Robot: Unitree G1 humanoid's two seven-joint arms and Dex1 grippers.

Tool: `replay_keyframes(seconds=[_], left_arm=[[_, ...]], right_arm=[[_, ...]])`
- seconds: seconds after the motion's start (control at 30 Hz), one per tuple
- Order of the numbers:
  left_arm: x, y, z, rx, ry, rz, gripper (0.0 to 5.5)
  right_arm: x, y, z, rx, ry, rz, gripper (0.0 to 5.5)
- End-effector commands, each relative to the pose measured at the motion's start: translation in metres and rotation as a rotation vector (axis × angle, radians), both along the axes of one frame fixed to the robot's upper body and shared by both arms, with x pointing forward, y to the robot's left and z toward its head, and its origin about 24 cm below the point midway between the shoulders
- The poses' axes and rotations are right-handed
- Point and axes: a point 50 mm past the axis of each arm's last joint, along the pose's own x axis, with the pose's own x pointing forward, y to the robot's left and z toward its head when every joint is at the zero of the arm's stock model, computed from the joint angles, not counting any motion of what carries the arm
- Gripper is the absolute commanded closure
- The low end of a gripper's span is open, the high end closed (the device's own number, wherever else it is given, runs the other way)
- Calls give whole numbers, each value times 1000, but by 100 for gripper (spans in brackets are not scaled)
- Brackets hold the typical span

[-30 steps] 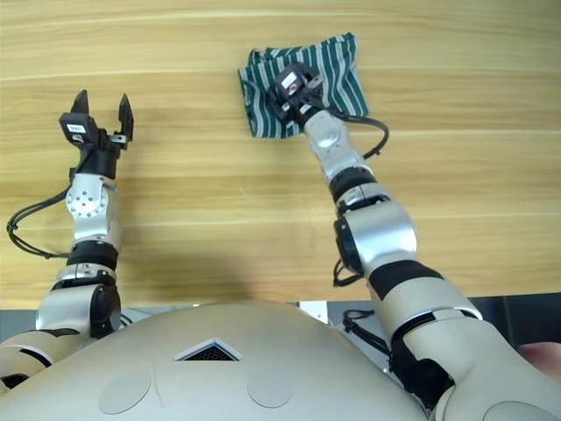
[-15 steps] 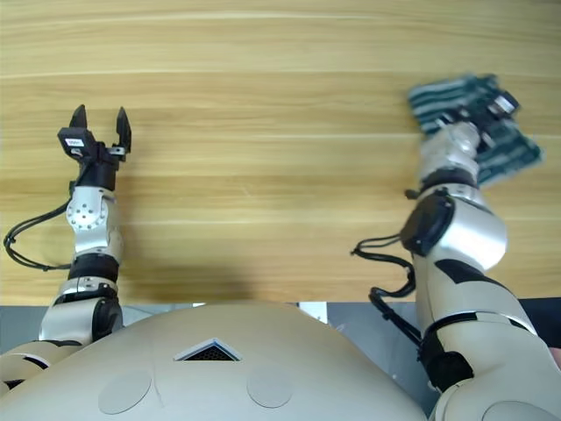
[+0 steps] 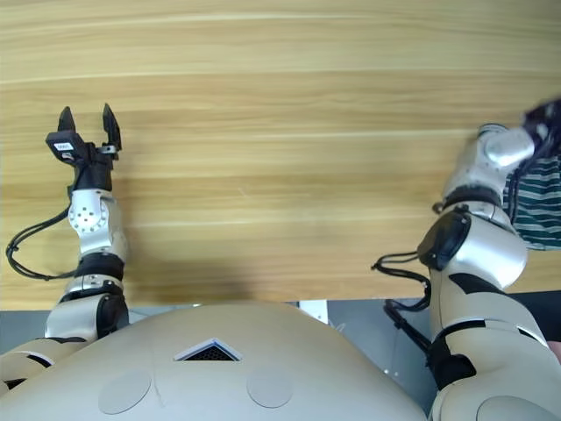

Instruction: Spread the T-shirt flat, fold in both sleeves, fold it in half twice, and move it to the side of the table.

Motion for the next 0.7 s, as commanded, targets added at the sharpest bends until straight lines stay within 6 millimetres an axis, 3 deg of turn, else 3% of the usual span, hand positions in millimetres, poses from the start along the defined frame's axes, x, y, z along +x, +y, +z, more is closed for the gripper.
replay_keyframes(seconds=[0.03, 0.1, 0.17, 0.27, 0.43, 0.7], left_arm=[[21, -23, 13, -41, -60, -32, 183], [25, -36, 3, -70, -15, -30, 183], [26, -50, -6, -84, 25, -47, 183], [30, -69, -9, -79, 45, -112, 183], [33, -80, -8, -82, 47, -174, 183], [40, -86, -8, -75, 62, -198, 183]], right_arm=[[37, 140, -30, -240, 182, 692, 187], [27, 193, -62, -270, 316, 935, 187], [10, 216, -91, -202, 424, 1034, 187], [-3, 210, -110, -71, 481, 1046, 187], [-7, 192, -104, -116, 429, 999, 187], [-1, 210, -94, -107, 360, 999, 187]])
